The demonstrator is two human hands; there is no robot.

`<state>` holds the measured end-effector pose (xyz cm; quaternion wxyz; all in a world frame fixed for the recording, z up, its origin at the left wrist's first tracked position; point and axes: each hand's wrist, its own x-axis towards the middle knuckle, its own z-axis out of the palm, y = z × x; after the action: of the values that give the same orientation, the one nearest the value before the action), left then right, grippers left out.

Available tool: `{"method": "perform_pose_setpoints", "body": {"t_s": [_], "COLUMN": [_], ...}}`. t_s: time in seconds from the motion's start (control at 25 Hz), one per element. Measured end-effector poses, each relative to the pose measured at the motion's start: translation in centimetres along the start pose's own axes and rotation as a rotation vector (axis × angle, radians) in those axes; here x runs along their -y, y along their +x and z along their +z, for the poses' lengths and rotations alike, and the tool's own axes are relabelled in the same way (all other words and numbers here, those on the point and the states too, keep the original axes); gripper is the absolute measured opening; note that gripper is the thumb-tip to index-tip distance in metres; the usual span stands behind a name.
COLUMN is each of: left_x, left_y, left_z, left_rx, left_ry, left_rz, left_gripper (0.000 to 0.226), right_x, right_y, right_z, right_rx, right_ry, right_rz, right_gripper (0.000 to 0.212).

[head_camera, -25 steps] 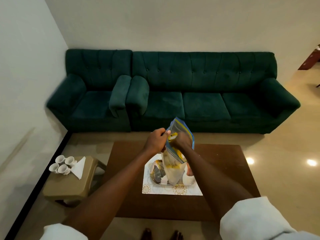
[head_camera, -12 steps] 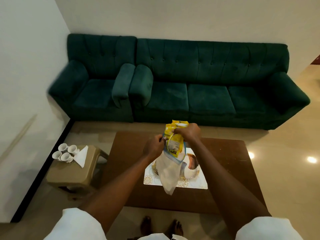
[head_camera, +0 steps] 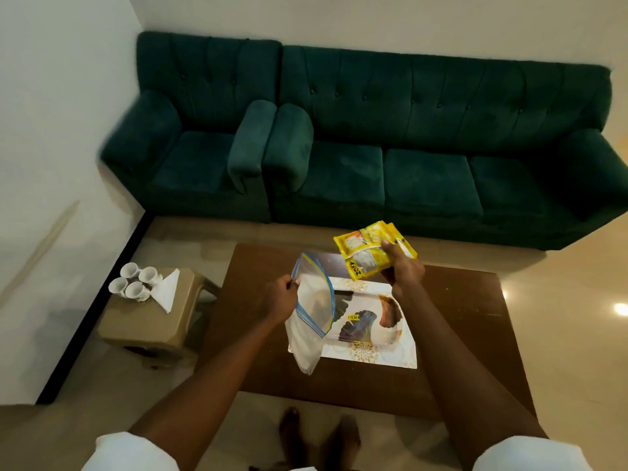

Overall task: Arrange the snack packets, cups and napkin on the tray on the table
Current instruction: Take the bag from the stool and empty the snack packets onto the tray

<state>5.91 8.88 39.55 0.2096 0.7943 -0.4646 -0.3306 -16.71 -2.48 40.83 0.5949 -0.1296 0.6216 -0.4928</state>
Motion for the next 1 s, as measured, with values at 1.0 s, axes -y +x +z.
{"method": "perform_pose_setpoints", "body": {"t_s": [1.0], "left_x": [8.1], "left_y": [5.4], "left_z": [0.2], "left_rx": [0.072], "left_ry": [-0.513], "left_rz": [-0.184], "left_gripper": [0.029], "right_x": [-16.2], "right_y": [3.7], "right_z": [1.7], "right_rx": [0.303], "right_ry": [-1.265], "right_rz": [-0.290], "right_gripper": [0.016]}}
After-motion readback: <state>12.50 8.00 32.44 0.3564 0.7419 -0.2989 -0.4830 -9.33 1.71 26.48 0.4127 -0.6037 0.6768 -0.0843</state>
